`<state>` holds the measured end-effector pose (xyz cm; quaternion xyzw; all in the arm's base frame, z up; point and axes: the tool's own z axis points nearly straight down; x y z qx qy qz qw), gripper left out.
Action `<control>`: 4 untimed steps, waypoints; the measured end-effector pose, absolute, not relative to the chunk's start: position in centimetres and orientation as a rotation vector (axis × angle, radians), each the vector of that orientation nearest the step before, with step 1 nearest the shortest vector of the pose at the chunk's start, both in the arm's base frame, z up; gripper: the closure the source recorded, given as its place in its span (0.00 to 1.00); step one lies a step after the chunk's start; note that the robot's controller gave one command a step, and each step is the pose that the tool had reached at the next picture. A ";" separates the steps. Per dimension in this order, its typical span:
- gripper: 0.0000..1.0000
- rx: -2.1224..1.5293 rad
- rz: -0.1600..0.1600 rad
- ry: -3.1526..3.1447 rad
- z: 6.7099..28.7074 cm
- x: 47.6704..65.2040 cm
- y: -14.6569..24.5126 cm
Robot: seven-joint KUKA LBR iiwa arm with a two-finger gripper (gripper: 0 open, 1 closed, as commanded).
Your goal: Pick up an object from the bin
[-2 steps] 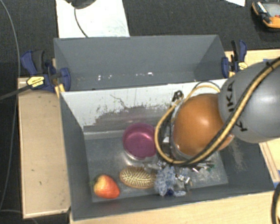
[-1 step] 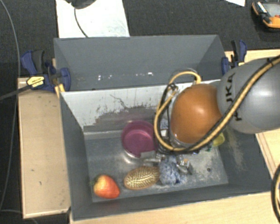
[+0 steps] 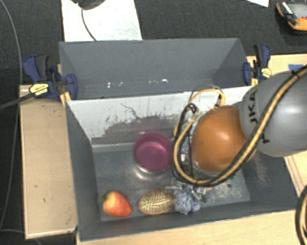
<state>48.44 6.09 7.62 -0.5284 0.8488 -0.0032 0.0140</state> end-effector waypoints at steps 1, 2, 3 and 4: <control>1.00 -1.645 -0.010 2.643 7.6 48.4 6.1; 1.00 -1.642 -0.011 2.643 7.9 48.5 6.1; 1.00 -1.642 -0.007 2.649 10.7 48.3 6.1; 1.00 -1.640 -0.007 2.651 12.4 48.3 6.1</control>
Offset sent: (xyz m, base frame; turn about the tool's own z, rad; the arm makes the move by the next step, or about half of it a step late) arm 0.0001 0.0001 0.0039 0.0002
